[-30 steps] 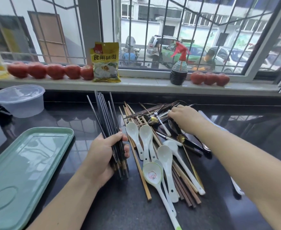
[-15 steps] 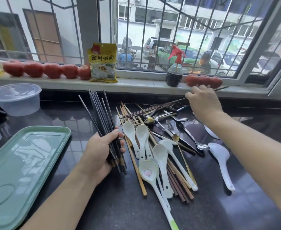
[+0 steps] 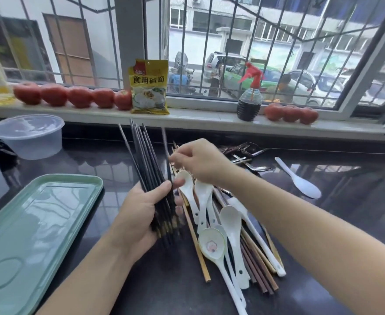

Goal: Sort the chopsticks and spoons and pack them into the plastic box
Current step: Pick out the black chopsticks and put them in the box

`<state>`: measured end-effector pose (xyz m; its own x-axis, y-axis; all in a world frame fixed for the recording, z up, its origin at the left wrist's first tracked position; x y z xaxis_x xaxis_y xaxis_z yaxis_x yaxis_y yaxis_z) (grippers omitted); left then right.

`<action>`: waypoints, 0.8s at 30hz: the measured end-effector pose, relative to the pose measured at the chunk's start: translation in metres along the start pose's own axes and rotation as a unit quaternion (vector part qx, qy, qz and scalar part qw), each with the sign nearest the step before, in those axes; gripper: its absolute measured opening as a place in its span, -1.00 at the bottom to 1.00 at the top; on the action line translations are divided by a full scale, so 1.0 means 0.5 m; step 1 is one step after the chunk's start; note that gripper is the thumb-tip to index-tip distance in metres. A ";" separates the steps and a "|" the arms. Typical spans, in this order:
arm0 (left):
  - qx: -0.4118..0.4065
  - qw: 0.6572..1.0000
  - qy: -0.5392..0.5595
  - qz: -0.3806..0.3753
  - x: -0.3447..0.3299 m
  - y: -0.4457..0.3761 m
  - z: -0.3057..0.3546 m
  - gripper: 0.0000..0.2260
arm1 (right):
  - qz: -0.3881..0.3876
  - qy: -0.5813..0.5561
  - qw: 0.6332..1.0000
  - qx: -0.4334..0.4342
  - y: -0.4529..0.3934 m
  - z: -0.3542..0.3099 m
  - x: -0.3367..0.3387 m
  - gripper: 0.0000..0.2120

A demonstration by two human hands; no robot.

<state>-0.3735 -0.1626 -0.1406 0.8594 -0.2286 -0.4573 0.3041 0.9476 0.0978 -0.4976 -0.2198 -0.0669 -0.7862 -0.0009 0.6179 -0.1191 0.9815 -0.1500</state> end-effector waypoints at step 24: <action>0.018 0.996 0.016 0.091 0.027 0.001 -0.002 -0.88 | 0.134 0.156 0.978 -0.037 0.068 0.054 0.222 -0.71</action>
<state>-0.3622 -0.1650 -0.1477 0.8882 -0.0450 -0.4573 0.1590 0.9638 0.2139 -0.6054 -0.1918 -0.0241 -0.5585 0.3047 0.7715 0.1192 0.9499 -0.2889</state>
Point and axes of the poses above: each hand's wrist, its own y-axis away from the middle knuckle, its own x-axis out of the back of the hand, z = x × y, the point moved 7 cm from there along -y, towards the middle knuckle, and after that the axes turned 10 degrees about -y, right-handed, at the moved point
